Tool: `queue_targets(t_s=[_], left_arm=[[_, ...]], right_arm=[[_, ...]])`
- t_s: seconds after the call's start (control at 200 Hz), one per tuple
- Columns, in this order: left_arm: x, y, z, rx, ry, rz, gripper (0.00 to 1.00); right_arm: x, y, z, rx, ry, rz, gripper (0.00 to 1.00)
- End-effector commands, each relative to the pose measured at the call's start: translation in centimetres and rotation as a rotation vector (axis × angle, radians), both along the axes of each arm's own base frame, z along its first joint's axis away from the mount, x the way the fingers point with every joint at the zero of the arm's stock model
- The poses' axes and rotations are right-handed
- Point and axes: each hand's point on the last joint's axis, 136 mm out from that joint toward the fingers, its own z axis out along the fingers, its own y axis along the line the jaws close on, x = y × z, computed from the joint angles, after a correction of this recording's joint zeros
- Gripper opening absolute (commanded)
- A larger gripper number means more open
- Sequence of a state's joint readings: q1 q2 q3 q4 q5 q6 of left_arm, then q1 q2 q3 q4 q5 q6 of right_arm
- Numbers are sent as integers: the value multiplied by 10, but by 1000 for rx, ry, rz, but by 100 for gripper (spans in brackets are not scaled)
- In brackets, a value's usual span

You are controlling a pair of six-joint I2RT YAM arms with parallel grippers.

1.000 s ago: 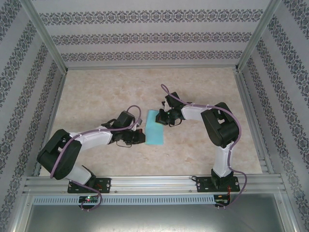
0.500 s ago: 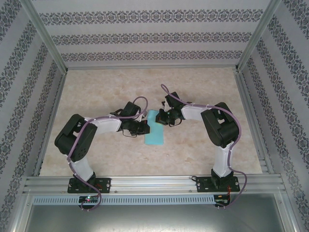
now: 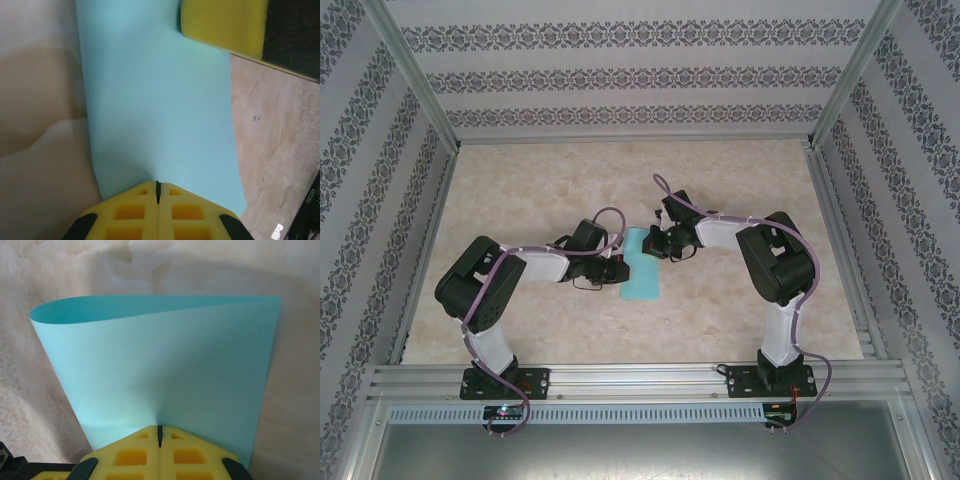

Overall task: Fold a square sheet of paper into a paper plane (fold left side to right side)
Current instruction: First fold the square sheet of paper in half at the center of the table.

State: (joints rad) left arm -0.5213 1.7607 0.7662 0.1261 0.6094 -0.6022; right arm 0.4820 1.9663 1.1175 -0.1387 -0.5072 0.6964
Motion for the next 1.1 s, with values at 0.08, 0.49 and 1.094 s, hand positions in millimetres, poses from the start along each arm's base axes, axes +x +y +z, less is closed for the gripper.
queue_targets(t_s=[0.08, 0.49, 1.094], left_arm=[[-25, 21, -21, 56, 52, -1, 2], [-53, 30, -24, 126, 86, -51, 2], [-91, 31, -29, 217, 120, -121, 2]], right_arm=[[-17, -22, -35, -129, 85, -5, 3], [-16, -23, -37, -134, 91, -5, 3], [-15, -22, -36, -132, 91, -1, 3]])
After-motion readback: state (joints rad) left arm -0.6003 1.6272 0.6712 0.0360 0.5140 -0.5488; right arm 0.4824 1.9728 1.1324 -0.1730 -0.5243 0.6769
